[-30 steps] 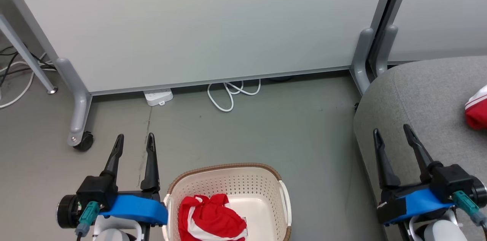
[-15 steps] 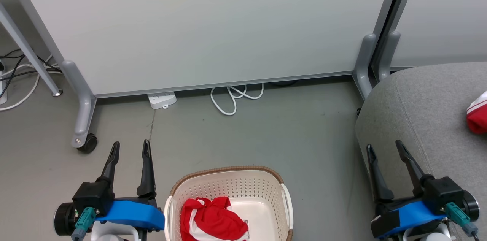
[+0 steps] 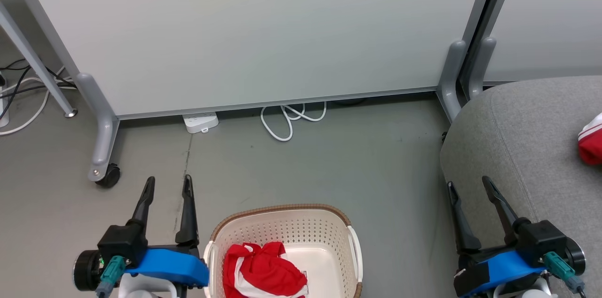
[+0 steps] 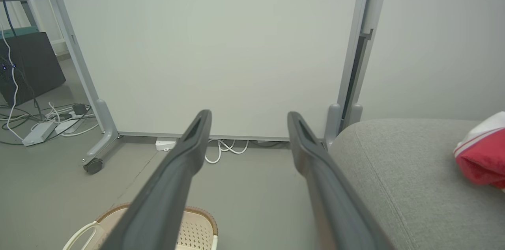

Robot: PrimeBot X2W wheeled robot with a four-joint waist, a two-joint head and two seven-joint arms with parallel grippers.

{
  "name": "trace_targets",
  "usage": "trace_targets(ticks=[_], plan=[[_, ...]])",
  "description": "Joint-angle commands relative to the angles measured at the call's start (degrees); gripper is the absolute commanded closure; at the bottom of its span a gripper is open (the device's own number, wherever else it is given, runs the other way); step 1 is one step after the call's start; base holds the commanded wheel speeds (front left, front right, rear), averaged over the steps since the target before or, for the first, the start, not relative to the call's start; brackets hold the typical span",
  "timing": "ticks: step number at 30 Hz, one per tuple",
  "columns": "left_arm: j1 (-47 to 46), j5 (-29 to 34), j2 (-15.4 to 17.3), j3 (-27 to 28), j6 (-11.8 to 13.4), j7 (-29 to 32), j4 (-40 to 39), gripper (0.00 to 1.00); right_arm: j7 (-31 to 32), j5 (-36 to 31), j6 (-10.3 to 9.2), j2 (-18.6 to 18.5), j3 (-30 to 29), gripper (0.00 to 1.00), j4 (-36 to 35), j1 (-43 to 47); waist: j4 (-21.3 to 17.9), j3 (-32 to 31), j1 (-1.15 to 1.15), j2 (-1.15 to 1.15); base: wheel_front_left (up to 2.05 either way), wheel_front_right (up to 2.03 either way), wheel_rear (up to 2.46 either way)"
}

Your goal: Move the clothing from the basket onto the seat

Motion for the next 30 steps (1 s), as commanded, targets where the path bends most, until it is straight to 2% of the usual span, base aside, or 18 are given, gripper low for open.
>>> trace_targets(ticks=[1, 8, 13, 30], plan=[[-0.8, 0.3, -0.1, -0.6, -0.4, -0.2, 0.3, 0.00, 0.0, 0.3, 0.01, 0.2, 0.2, 0.00, 0.1, 0.2, -0.1, 0.1, 0.00, 0.00, 0.00, 0.00, 0.00], [-5.1, 2.7, -0.1, -5.4, -1.8, -0.2, 3.1, 0.00, 0.0, -0.3, 0.01, -0.5, 0.3, 0.00, -1.2, -2.6, -1.4, 2.8, 0.00, 0.00, 0.00, 0.00, 0.00], [-11.0, 4.4, 0.6, -10.5, -2.4, -0.2, 7.8, 0.00, 0.0, -0.3, 0.01, -1.6, 1.0, 0.00, -2.2, -6.4, -3.3, 7.6, 0.00, 0.00, 0.00, 0.00, 0.00], [-31.8, 1.9, 9.6, -34.6, -2.4, -0.2, 30.4, 0.00, 0.0, -1.1, 0.01, -1.5, 3.1, 0.00, -7.0, -19.9, -11.6, 28.2, 0.00, 0.00, 0.00, 0.00, 0.00]])
